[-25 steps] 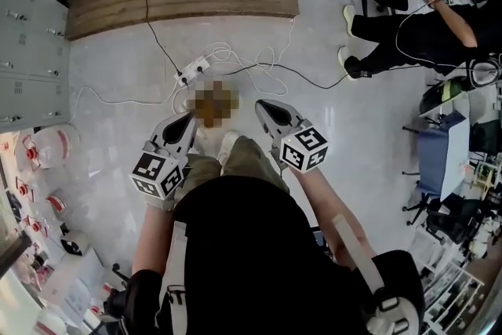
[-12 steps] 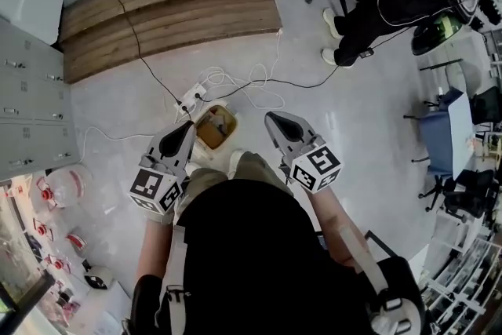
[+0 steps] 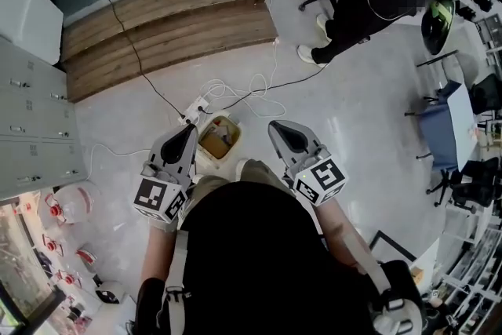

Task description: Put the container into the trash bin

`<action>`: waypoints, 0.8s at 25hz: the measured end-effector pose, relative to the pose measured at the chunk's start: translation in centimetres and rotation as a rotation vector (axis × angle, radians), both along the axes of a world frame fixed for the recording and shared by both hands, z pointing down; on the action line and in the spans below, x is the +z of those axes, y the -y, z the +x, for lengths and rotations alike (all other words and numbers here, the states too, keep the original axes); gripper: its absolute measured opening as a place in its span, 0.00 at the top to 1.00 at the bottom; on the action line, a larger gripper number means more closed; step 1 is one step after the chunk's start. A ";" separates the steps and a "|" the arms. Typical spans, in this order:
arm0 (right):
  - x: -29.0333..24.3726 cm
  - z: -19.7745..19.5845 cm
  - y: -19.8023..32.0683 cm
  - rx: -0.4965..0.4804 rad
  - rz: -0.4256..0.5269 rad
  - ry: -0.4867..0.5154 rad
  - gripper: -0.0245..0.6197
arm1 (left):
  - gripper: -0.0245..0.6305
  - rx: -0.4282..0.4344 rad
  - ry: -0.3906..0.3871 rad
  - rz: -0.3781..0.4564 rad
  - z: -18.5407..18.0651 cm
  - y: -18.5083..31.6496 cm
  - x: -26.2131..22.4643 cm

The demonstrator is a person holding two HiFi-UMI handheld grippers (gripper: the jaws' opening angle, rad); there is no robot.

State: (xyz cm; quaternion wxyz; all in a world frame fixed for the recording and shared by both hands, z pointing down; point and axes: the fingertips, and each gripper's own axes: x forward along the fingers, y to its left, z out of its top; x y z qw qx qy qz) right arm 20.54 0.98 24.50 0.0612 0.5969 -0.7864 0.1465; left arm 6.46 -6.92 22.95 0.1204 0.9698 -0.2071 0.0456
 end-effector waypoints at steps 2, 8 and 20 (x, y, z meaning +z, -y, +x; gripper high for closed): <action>-0.2 -0.5 -0.2 -0.001 0.005 -0.003 0.94 | 0.95 0.013 0.005 0.016 0.1 -0.3 -0.6; -1.0 -2.0 -0.7 -0.010 0.021 -0.034 0.94 | 0.95 0.024 -0.011 0.040 -0.5 -1.3 -1.7; 0.1 -2.1 -1.4 0.002 -0.015 0.015 0.94 | 0.95 0.043 -0.008 0.035 -0.4 -3.0 -1.1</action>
